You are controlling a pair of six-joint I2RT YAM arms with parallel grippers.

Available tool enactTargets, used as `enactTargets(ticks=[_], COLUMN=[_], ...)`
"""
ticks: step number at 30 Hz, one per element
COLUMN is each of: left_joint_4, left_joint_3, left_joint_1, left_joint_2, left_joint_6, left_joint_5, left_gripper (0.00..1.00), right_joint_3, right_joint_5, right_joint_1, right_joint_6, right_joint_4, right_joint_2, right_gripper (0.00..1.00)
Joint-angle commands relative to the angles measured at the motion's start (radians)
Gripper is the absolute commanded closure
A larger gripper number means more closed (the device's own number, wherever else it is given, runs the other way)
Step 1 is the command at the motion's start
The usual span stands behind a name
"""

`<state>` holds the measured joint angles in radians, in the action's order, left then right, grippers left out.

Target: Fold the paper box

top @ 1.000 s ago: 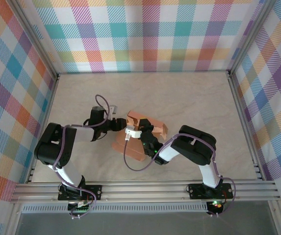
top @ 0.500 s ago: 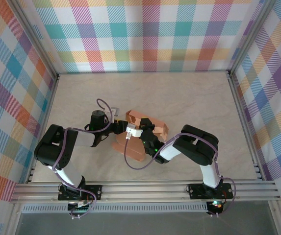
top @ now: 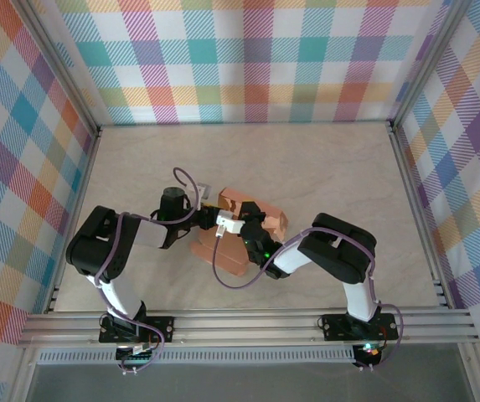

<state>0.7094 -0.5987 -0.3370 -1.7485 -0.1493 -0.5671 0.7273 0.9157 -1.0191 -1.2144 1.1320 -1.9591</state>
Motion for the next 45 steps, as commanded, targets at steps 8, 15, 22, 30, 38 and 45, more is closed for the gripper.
enactTargets(ticks=[8,15,22,30,38,45], left_joint_4=[0.021,0.018,0.008,0.02,0.036,0.098], left_joint_3=[-0.044,-0.059,-0.066,-0.067,-0.053,-0.029], left_joint_1=[-0.022,-0.031,-0.045,-0.063,-0.085,-0.086], left_joint_2=[-0.061,-0.087,-0.101,-0.108,-0.113,-0.139], left_joint_6=[0.023,0.019,0.019,-0.001,-0.009,-0.042], left_joint_5=[0.008,0.025,0.064,0.098,0.158,0.184], left_gripper=[0.68,0.69,0.69,0.8,0.75,0.74], right_joint_3=[-0.002,0.002,0.004,0.016,0.029,0.021], right_joint_5=[-0.023,-0.026,-0.023,0.004,0.017,0.031], right_joint_1=[-0.006,-0.02,-0.037,-0.047,-0.058,-0.062], right_joint_6=[0.047,0.074,0.074,-0.026,-0.063,-0.137], right_joint_4=[-0.055,-0.109,-0.126,0.009,0.044,0.151], right_joint_2=[0.026,0.037,0.03,-0.034,-0.059,-0.129], right_gripper=[1.0,1.0,1.0,1.0,1.0,1.0])
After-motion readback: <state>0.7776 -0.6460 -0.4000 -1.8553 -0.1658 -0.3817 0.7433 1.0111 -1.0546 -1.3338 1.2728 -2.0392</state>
